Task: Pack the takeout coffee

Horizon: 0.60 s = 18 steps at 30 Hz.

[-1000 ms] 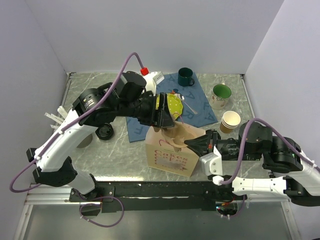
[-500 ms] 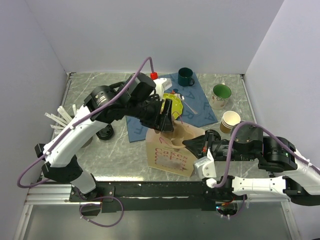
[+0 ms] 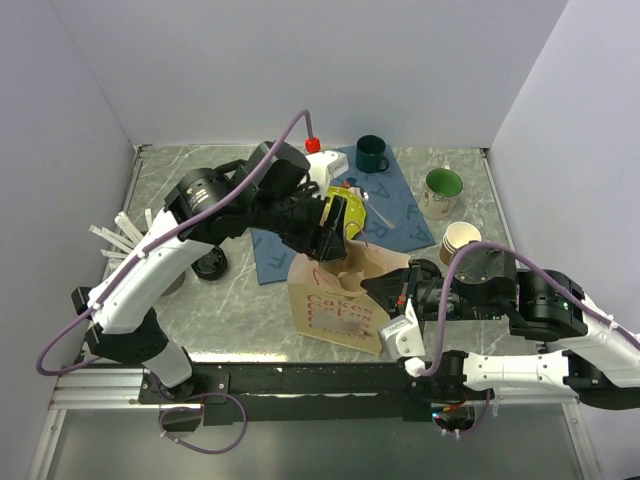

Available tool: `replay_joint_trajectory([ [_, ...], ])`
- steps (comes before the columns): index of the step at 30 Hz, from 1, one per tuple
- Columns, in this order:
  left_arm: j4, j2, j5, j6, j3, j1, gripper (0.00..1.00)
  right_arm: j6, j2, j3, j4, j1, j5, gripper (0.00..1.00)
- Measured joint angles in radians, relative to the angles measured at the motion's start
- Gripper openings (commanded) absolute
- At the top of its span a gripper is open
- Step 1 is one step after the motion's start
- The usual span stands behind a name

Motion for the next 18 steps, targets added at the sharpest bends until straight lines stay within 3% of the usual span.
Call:
replay_joint_trajectory([
  [18, 0.006, 0.032, -0.046, 0.064, 0.025, 0.000, 0.60, -0.036, 0.028, 0.002, -0.001, 0.000, 0.000, 0.00],
])
